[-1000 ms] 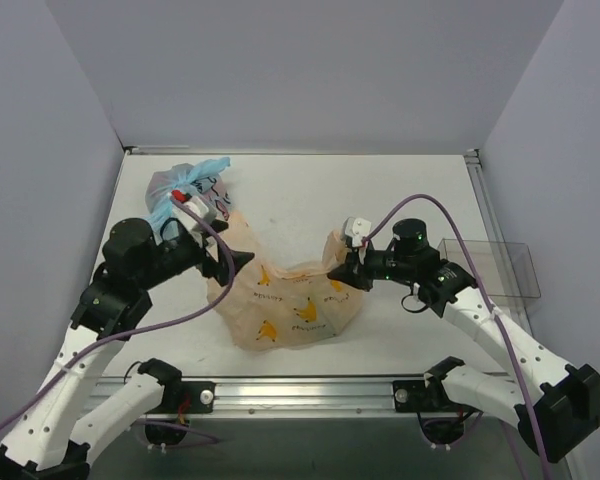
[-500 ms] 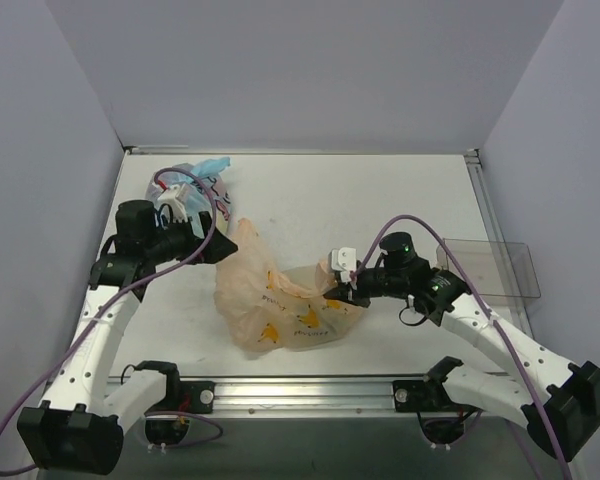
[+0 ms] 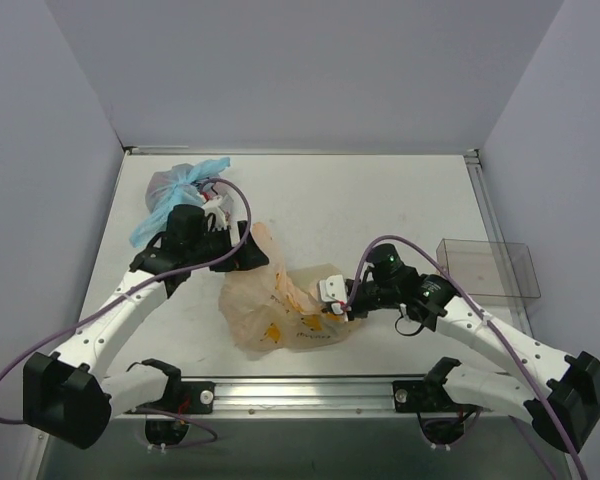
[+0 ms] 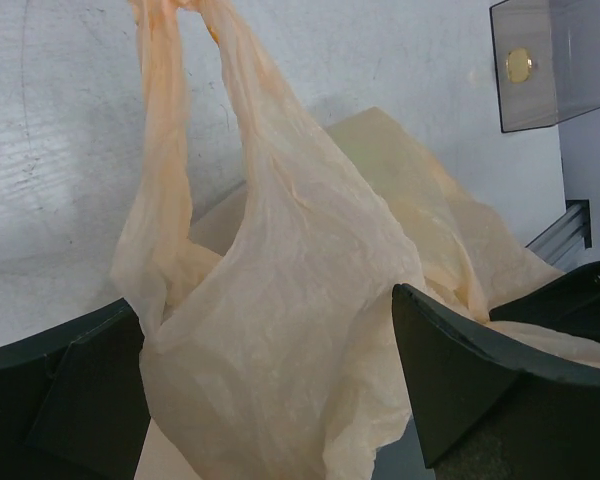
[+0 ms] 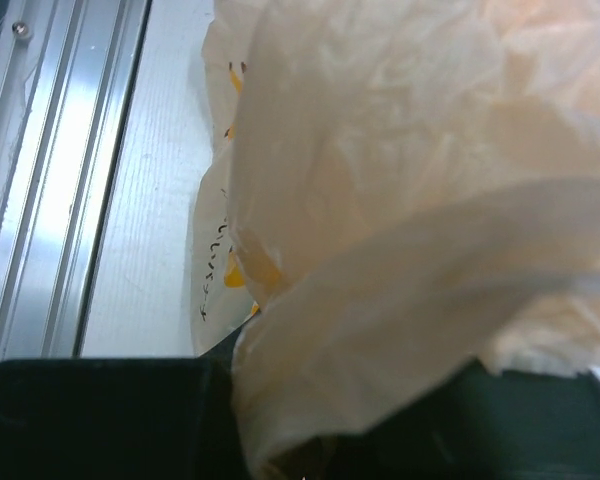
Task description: Place the fake fruits into the plastic bag and tie a complex knot
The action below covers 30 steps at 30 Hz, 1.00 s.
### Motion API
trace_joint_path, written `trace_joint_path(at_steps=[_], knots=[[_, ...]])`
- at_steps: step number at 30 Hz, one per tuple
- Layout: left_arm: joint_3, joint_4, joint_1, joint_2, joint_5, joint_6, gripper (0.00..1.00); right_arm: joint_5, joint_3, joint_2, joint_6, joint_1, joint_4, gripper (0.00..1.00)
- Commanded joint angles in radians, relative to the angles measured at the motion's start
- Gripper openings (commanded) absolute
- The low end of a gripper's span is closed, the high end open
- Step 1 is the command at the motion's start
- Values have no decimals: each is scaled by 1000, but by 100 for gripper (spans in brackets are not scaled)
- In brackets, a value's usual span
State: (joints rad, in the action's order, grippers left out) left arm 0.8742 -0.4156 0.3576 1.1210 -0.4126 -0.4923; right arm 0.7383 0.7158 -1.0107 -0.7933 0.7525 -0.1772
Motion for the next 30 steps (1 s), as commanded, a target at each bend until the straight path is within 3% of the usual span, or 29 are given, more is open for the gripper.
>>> trace_joint_path(at_steps=[1,7,9,10,12,13,15,17,21,26,30], knots=[[32,109,46,42,74,-51,97,-14,-3,-14,-96,42,-41,0],[-39,277,78,66,-55,-103,96,-17,-10,-43,-106,77,-25,0],[-70,365,78,65,-138,-111,82,-13,-13,-40,-100,80,-18,0],[-87,401,78,60,-165,-120,59,-11,-16,-40,-98,80,-19,0],[-104,527,72,51,-195,-76,42,-11,-19,-31,-95,79,-39,0],[-101,556,63,43,-263,-54,22,-14,-18,-26,-99,79,-56,0],[-75,627,47,43,-372,-3,8,-28,-12,-8,-96,64,-103,0],[-49,617,41,28,-504,102,0,-17,8,0,-66,35,-136,0],[-44,490,64,-39,-626,407,0,-11,77,-8,77,-13,-177,0],[-116,375,75,-171,-690,624,0,15,126,-20,313,-42,-202,0],[-130,337,110,-222,-730,743,0,3,166,-67,368,-38,-222,0]])
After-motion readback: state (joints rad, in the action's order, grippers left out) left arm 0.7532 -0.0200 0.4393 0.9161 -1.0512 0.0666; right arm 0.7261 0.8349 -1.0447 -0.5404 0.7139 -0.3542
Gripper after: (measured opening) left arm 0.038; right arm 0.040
